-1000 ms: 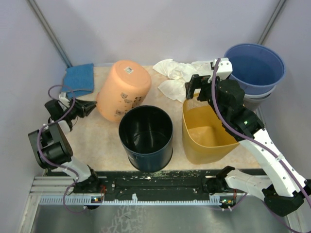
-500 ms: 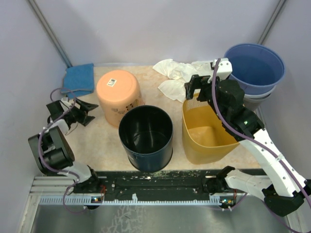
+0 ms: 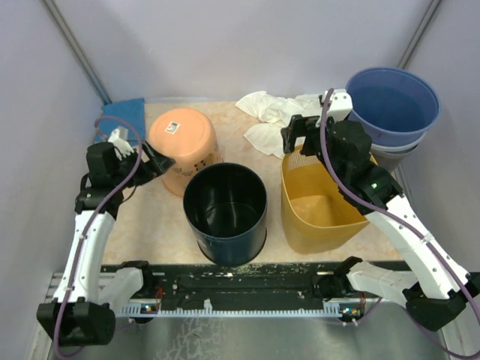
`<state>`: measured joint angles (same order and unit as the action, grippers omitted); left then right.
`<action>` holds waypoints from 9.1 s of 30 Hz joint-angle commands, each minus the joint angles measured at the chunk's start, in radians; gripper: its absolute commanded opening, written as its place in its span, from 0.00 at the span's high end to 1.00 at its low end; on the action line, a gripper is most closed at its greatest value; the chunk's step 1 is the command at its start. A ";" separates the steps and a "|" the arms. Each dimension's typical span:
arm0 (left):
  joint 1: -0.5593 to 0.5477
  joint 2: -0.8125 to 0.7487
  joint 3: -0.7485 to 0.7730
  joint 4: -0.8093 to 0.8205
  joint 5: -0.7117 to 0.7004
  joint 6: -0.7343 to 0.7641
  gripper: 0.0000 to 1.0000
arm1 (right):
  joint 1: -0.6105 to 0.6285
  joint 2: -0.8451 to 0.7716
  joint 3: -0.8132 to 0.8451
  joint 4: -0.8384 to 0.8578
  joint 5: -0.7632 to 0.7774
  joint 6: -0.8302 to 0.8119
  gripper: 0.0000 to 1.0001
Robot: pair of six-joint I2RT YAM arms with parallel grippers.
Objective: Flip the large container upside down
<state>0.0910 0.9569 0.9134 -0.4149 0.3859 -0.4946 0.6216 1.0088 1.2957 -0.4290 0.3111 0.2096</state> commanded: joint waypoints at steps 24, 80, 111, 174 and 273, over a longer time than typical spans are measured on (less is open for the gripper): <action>-0.251 0.865 0.808 0.012 -0.015 0.079 0.09 | 0.006 0.024 0.112 -0.262 0.027 0.006 0.06; -1.283 0.504 0.619 -0.509 -0.696 0.047 0.51 | 0.007 -0.010 0.068 -0.608 0.020 0.173 0.03; -0.882 0.482 0.641 -0.594 -0.851 0.054 0.17 | 0.007 -0.020 0.104 -0.447 -0.030 0.134 0.03; -0.029 0.059 -0.120 0.161 0.193 -0.241 0.48 | 0.007 0.615 0.542 -0.274 -0.533 0.050 0.02; -1.175 0.716 0.979 -0.547 -0.941 0.234 0.21 | -0.082 -0.061 0.309 -0.425 0.322 -0.032 0.14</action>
<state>-1.0927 1.6852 1.9274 -0.9501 -0.4858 -0.2554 0.5465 1.0294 1.6241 -0.8181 0.4732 0.1761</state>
